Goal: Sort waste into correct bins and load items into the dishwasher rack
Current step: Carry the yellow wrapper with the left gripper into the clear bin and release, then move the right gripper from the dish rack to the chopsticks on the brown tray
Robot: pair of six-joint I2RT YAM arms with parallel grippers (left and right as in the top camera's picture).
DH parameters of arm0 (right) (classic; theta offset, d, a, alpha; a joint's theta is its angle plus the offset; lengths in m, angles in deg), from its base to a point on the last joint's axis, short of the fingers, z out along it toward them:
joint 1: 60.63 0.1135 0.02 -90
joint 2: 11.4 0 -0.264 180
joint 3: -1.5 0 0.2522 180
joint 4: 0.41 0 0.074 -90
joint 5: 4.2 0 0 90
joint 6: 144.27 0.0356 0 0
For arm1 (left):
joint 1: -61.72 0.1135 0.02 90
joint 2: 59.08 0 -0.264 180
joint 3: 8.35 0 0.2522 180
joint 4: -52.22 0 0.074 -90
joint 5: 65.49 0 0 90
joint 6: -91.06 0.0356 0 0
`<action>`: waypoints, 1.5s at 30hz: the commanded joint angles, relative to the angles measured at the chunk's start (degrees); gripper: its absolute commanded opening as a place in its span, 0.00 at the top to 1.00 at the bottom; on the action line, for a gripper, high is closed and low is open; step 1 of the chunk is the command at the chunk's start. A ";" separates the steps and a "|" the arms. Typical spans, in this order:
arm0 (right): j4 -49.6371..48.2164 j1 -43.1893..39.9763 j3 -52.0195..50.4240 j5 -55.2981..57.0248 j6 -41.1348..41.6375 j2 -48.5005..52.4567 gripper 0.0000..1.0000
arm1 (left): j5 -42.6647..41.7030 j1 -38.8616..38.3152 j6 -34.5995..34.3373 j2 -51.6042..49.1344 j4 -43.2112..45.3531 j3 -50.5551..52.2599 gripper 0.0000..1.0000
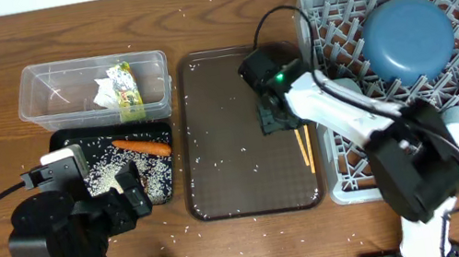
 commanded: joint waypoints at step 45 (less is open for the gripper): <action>11.85 -22.84 0.00 4.74 -21.59 -22.62 0.99 | 0.04 0.00 -0.33 -0.13 0.04 0.04 0.02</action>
